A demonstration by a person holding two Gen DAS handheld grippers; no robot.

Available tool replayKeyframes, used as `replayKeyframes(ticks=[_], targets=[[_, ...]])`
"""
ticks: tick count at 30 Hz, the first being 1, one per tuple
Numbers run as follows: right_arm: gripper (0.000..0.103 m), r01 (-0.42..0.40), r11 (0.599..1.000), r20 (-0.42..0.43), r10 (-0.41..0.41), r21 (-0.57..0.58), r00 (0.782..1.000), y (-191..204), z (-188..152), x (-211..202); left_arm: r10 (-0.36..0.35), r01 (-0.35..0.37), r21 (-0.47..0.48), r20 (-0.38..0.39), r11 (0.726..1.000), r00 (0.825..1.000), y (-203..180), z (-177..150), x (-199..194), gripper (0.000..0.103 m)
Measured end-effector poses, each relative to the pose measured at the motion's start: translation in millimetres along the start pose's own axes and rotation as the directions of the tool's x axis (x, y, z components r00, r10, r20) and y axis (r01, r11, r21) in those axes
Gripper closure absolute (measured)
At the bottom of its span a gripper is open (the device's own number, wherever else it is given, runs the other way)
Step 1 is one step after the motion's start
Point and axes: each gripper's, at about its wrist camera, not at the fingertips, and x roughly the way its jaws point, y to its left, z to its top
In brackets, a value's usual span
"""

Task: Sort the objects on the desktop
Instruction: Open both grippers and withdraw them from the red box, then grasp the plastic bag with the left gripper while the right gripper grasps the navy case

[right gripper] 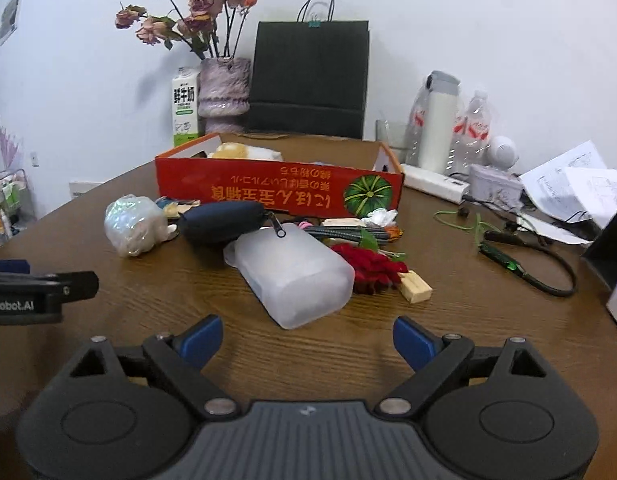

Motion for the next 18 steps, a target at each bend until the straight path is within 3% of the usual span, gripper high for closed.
replayKeyframes(ticks=[18], targets=[[0.011, -0.024, 0.999, -0.018, 0.025, 0.024, 1.000, -10, -3, 9, -0.023, 0.024, 0.021, -0.041, 1.000, 0.999, -4, -5, 18, 0.000]])
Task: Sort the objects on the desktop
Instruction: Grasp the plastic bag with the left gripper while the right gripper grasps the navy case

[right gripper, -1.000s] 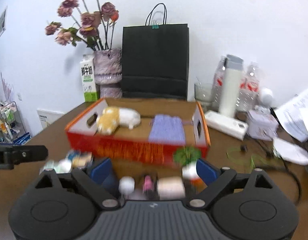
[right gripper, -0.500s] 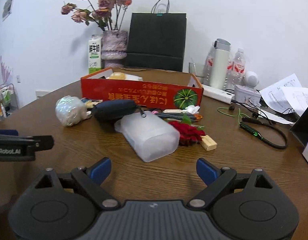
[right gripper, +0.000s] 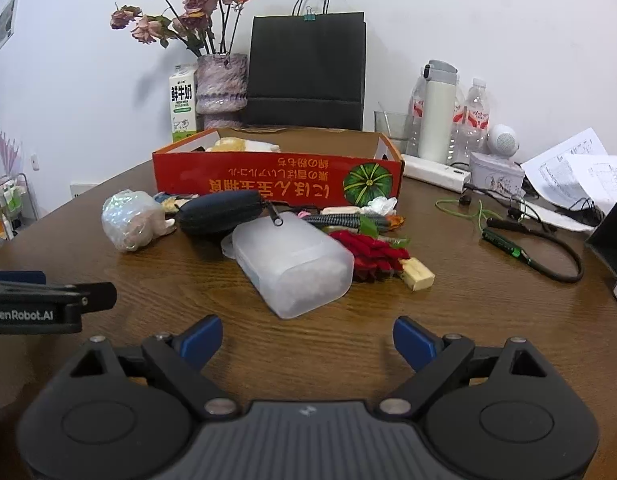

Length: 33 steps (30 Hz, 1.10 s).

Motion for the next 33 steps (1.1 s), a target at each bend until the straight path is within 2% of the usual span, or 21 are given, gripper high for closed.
replayKeyframes(ticks=[4, 10, 14, 17, 19, 21, 22, 23, 24, 26, 29, 33], targets=[[0.011, 0.014, 1.000, 0.014, -0.014, 0.002, 1.000, -8, 10, 4, 0.011, -0.011, 0.007, 0.009, 1.000, 1.000, 0, 9, 11, 0.000], [0.011, 0.066, 0.998, 0.017, -0.067, 0.016, 0.998, -27, 28, 20, -0.002, 0.003, -0.036, 0.007, 0.999, 1.000, 3, 23, 29, 0.000], [0.011, 0.079, 0.996, 0.039, -0.080, 0.032, 0.996, -39, 44, 26, 0.000, 0.000, 0.000, 0.036, 1.000, 0.999, 0, 40, 46, 0.000], [0.011, 0.036, 0.997, 0.045, -0.039, 0.065, 0.998, -44, 55, 29, 0.033, -0.033, 0.012, 0.048, 0.999, 0.998, 5, 55, 56, 0.000], [0.011, -0.036, 0.997, 0.063, 0.032, 0.064, 0.997, -39, 61, 27, 0.020, -0.019, -0.015, 0.057, 1.000, 0.998, 14, 63, 63, 0.000], [0.011, -0.114, 0.993, 0.081, 0.111, 0.037, 0.990, -29, 68, 26, 0.006, -0.005, -0.024, 0.028, 1.000, 1.000, 23, 70, 76, 0.009], [0.011, -0.149, 0.989, 0.084, 0.147, 0.015, 0.985, -23, 72, 28, 0.002, -0.002, -0.034, 0.008, 0.999, 1.000, 27, 73, 84, 0.027], [0.011, -0.175, 0.985, 0.084, 0.175, -0.010, 0.981, -15, 77, 31, -0.017, 0.017, -0.033, -0.016, 0.999, 1.000, 31, 73, 90, 0.058], [0.011, -0.194, 0.980, 0.079, 0.197, -0.044, 0.977, -7, 82, 35, -0.019, 0.017, -0.040, -0.048, 0.999, 0.999, 35, 73, 94, 0.059], [0.011, -0.213, 0.968, 0.058, 0.222, -0.136, 0.973, 14, 92, 48, -0.025, 0.022, -0.091, -0.031, 0.996, 0.999, 45, 69, 86, 0.064], [0.011, -0.224, 0.945, -0.003, 0.230, -0.238, 0.973, 42, 106, 74, -0.055, 0.055, -0.167, 0.002, 0.984, 0.998, 60, 62, 58, 0.066], [0.012, -0.239, 0.914, -0.102, 0.217, -0.327, 0.971, 72, 114, 111, -0.020, 0.026, -0.194, 0.034, 0.981, 0.999, 75, 54, 27, 0.066]])
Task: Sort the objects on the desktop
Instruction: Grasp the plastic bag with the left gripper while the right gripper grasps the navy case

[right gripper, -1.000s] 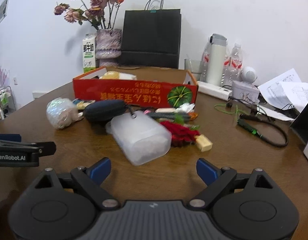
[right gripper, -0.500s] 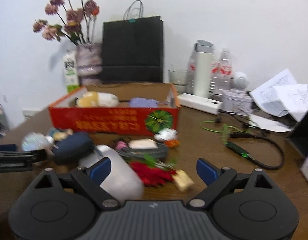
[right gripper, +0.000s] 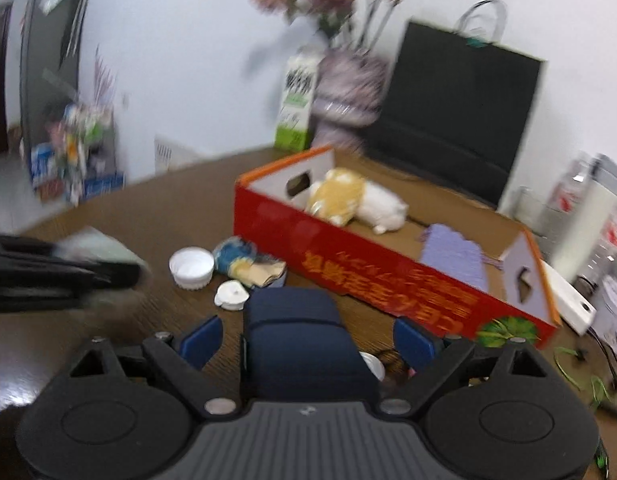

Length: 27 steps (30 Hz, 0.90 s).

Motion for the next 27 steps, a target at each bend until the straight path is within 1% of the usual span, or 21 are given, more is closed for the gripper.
replayKeyframes(ticks=[1, 2, 3, 4, 6, 7, 8, 9, 10, 11, 13, 15, 17, 20, 23, 27], targets=[[0.019, 0.002, 1.000, -0.028, -0.003, -0.018, 1.000, 3, 3, 11, 0.001, -0.001, 0.006, 0.001, 1.000, 1.000, 1, -1, -5, 0.066], [0.033, 0.001, 1.000, -0.049, -0.002, -0.024, 0.999, 6, 5, 19, 0.007, -0.007, 0.015, 0.005, 1.000, 1.000, 2, -2, -9, 0.066], [0.037, -0.007, 1.000, -0.077, 0.006, -0.023, 0.997, 9, 7, 26, 0.013, -0.014, 0.027, 0.008, 1.000, 1.000, 2, -3, -13, 0.066], [0.041, 0.009, 1.000, -0.086, -0.011, -0.025, 0.996, 11, 8, 30, 0.022, -0.022, 0.039, 0.017, 0.999, 1.000, 0, -4, -16, 0.066], [0.047, 0.016, 0.999, -0.089, -0.019, -0.030, 0.996, 15, 8, 31, 0.026, -0.028, 0.048, 0.024, 0.998, 0.999, 0, -6, -20, 0.066], [0.058, 0.017, 0.999, -0.085, -0.019, -0.027, 0.996, 16, 8, 27, 0.022, -0.023, 0.046, 0.022, 0.999, 1.000, 0, -7, -21, 0.066], [0.066, 0.004, 1.000, -0.075, -0.005, -0.013, 0.997, 16, 8, 21, 0.019, -0.020, 0.044, 0.020, 0.999, 1.000, 0, -8, -21, 0.066], [0.070, -0.004, 1.000, -0.059, 0.004, -0.004, 0.998, 16, 7, 12, 0.018, -0.019, 0.044, 0.020, 0.999, 1.000, -1, -8, -21, 0.066], [0.076, -0.003, 1.000, -0.042, 0.003, 0.000, 0.999, 16, 6, 3, 0.016, -0.017, 0.046, 0.021, 0.999, 1.000, -1, -9, -22, 0.066], [0.081, 0.004, 1.000, -0.025, -0.004, 0.003, 1.000, 17, 4, -7, 0.012, -0.013, 0.048, 0.020, 0.999, 1.000, -2, -10, -22, 0.066], [0.084, 0.030, 0.999, 0.001, -0.030, 0.020, 1.000, 18, -2, -26, 0.000, 0.000, 0.049, 0.012, 0.999, 1.000, -4, -12, -21, 0.066], [0.085, 0.034, 0.999, 0.019, -0.035, 0.031, 0.999, 18, -8, -40, -0.010, 0.010, 0.054, 0.007, 0.998, 1.000, -7, -15, -22, 0.066], [0.086, 0.021, 0.998, 0.034, -0.023, 0.059, 0.999, 18, -18, -57, -0.020, 0.020, 0.064, 0.003, 0.998, 1.000, -11, -19, -24, 0.066], [0.088, 0.019, 0.994, 0.072, -0.027, 0.107, 0.997, 21, -34, -84, -0.030, 0.031, 0.079, -0.008, 0.996, 1.000, -18, -24, -27, 0.066], [0.089, -0.022, 0.988, 0.118, 0.004, 0.156, 0.993, 27, -53, -114, -0.046, 0.049, 0.105, -0.030, 0.993, 0.998, -25, -32, -32, 0.066], [0.088, -0.046, 0.986, 0.086, 0.033, 0.157, 0.996, 38, -82, -138, -0.087, 0.095, 0.153, -0.053, 0.984, 0.995, -37, -46, -45, 0.066]])
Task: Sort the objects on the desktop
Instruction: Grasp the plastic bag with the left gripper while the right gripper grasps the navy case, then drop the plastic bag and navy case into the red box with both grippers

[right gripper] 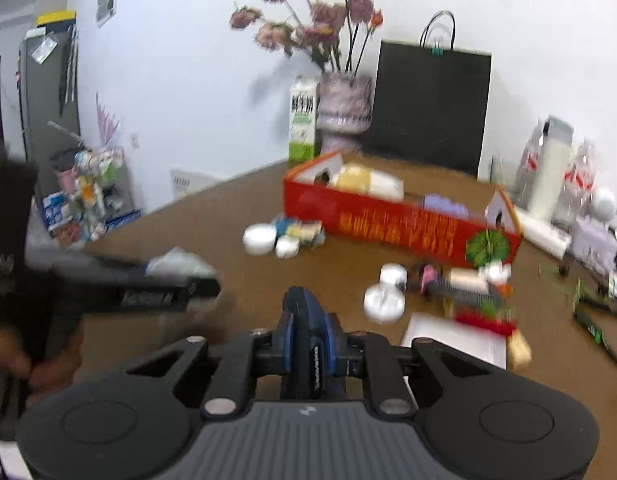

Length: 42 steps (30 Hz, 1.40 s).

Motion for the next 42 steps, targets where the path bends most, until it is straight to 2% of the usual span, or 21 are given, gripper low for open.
replayKeyframes(ticks=[6, 7, 8, 10, 15, 19, 21, 23, 24, 29, 33, 36, 39, 42], targets=[[0.082, 0.043, 0.999, -0.056, -0.043, -0.006, 0.998, 1, -28, -21, -0.034, 0.036, 0.056, -0.035, 0.998, 0.999, -20, -13, -2, 0.066], [0.074, 0.045, 0.999, -0.068, -0.045, -0.010, 0.997, 2, -32, -21, -0.034, 0.036, 0.061, -0.038, 0.997, 0.999, -21, -14, -1, 0.066], [0.060, 0.048, 0.999, -0.073, -0.048, -0.009, 0.996, 2, -36, -21, -0.034, 0.036, 0.065, -0.038, 0.997, 0.999, -22, -15, -2, 0.066], [0.040, 0.057, 0.998, -0.074, -0.057, 0.000, 0.996, -1, -41, -17, -0.035, 0.038, 0.074, -0.042, 0.997, 0.998, -24, -16, -2, 0.066], [0.029, 0.091, 0.996, -0.091, -0.091, -0.002, 0.992, -7, -43, -2, -0.043, 0.048, 0.113, -0.039, 0.992, 0.998, -29, -19, -9, 0.066], [0.027, 0.048, 0.998, -0.115, -0.044, 0.038, 0.992, -16, -48, 9, -0.048, 0.054, 0.127, -0.050, 0.990, 0.998, -32, -22, -10, 0.065], [0.032, 0.042, 0.997, -0.113, -0.035, 0.063, 0.993, -18, -51, 13, -0.057, 0.062, 0.130, -0.046, 0.990, 0.997, -34, -23, -12, 0.065], [0.043, 0.047, 0.990, -0.091, -0.035, 0.135, 0.995, -24, -48, 11, -0.061, 0.066, 0.128, -0.042, 0.990, 0.997, -37, -21, -13, 0.065], [0.043, 0.042, 0.987, -0.084, -0.029, 0.157, 0.996, -26, -46, 9, -0.062, 0.066, 0.118, -0.039, 0.991, 0.997, -36, -18, -13, 0.066], [0.044, -0.036, 0.969, 0.045, 0.026, 0.246, 0.999, -43, -16, -21, -0.114, 0.113, 0.049, 0.020, 0.992, 0.993, -28, 14, -19, 0.066], [0.044, -0.075, 0.942, 0.131, 0.034, 0.327, 0.991, -75, 21, -28, -0.162, 0.161, 0.015, 0.065, 0.987, 0.985, -27, 56, -12, 0.066], [0.044, 0.002, 0.938, 0.143, -0.055, 0.346, 0.988, -100, 61, -13, -0.144, 0.140, 0.042, 0.117, 0.989, 0.983, -34, 101, 7, 0.066], [0.044, 0.040, 0.926, 0.143, -0.101, 0.376, 0.985, -135, 103, 21, -0.132, 0.129, 0.037, 0.114, 0.991, 0.985, -43, 148, 43, 0.066], [0.043, 0.090, 0.914, 0.078, -0.131, 0.395, 0.988, -175, 146, 77, -0.118, 0.115, 0.048, 0.081, 0.992, 0.990, -57, 192, 99, 0.066]])
